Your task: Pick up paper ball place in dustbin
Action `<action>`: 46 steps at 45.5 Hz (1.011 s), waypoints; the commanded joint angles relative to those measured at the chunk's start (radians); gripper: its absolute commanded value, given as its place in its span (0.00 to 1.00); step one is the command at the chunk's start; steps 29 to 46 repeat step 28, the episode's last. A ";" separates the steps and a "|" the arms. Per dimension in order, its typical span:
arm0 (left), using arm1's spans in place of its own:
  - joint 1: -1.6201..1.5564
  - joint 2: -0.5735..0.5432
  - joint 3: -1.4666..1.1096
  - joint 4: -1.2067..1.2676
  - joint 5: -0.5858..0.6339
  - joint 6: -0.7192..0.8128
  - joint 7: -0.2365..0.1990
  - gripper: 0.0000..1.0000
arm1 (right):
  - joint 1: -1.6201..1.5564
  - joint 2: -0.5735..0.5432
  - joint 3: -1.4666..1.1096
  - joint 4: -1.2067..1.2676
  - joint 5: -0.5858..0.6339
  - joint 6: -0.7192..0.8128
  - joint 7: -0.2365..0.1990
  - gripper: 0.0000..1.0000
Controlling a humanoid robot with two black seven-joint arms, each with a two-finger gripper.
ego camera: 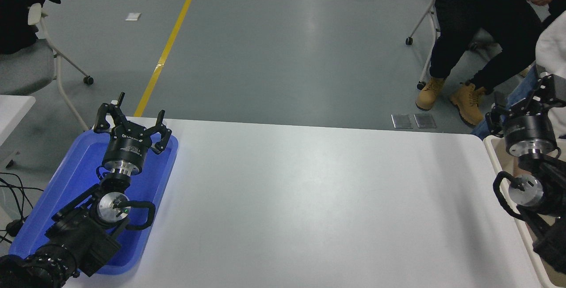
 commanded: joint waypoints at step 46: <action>0.000 0.000 0.000 0.000 0.001 0.000 0.000 1.00 | -0.051 0.096 0.006 0.000 -0.041 0.088 0.031 1.00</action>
